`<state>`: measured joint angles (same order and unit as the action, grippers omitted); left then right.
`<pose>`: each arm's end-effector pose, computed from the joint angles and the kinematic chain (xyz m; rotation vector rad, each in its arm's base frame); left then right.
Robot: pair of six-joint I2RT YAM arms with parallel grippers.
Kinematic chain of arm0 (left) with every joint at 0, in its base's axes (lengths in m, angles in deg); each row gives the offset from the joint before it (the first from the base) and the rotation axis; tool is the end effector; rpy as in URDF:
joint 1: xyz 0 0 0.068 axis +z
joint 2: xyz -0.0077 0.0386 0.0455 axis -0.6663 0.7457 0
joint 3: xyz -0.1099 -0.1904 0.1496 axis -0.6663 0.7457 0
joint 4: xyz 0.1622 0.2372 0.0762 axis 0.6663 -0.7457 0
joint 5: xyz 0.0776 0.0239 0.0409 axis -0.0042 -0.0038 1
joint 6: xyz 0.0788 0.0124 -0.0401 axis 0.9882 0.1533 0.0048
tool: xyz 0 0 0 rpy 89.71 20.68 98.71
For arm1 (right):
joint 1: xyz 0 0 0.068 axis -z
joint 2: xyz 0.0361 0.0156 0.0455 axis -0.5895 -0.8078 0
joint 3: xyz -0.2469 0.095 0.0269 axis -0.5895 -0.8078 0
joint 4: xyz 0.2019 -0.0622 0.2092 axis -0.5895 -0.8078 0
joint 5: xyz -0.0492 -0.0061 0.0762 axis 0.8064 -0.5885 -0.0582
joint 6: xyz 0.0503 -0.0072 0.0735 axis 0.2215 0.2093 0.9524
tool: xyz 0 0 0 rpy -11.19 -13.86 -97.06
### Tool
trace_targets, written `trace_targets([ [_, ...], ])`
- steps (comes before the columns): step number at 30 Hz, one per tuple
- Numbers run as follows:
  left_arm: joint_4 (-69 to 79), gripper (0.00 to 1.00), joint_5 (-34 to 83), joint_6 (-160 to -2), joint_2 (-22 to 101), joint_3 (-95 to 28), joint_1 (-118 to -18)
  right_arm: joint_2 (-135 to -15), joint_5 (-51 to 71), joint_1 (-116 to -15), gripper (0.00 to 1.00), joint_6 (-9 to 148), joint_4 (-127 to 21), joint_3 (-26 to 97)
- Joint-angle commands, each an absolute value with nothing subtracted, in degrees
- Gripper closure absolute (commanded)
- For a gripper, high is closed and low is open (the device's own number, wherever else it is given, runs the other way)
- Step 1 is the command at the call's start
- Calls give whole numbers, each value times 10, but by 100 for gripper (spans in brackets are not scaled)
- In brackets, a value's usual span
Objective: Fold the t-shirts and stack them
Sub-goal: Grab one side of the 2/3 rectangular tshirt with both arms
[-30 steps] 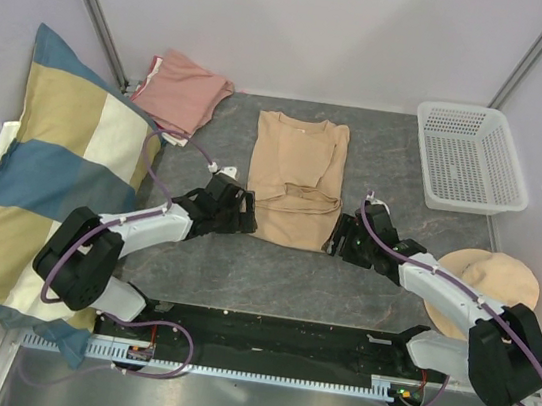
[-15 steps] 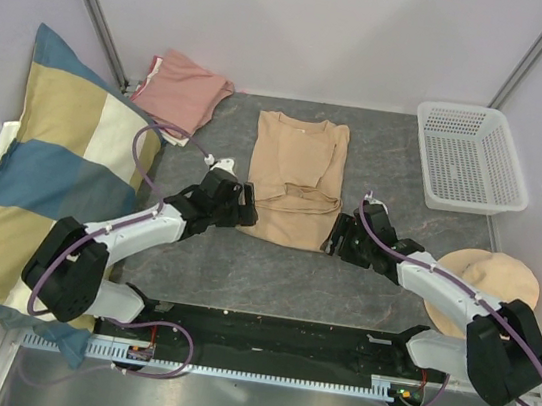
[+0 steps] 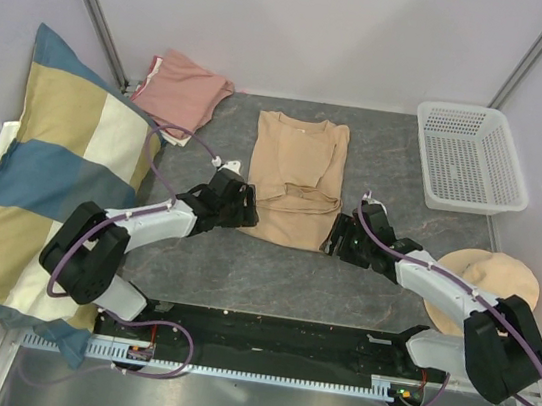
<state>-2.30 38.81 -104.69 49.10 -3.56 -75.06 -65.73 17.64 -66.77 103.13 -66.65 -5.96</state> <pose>0.2968 -0.1849 0.1106 -0.0967 2.4385 -0.4334 0.2549 0.1506 0.1130 0.2162 2.5386 0.5101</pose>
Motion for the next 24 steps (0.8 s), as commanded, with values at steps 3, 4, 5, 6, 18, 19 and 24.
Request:
trace_targets([
  [3, 10, 34, 379, -1045, 498, -35, -754, -661, 177, -671, 23, 1033, -653, -64],
  [4, 10, 34, 376, -1046, 491, -34, -754, -661, 177, -670, 23, 1033, -654, -66],
  [5, 8, 34, 374, -1046, 487, -28, -754, -662, 176, -671, 23, 1034, -654, -67],
  [6, 7, 34, 373, -1046, 482, -26, -754, -661, 177, -671, 23, 1035, -653, -69],
  [18, 14, 36, 375, -1055, 467, 16, -754, -670, 175, -671, 23, 1034, -648, -69],
  [19, 17, 37, 375, -1056, 469, 16, -754, -670, 176, -670, 23, 1035, -648, -69],
  [24, 24, 43, 371, -1055, 489, 7, -754, -669, 175, -671, 23, 1034, -649, -70],
])
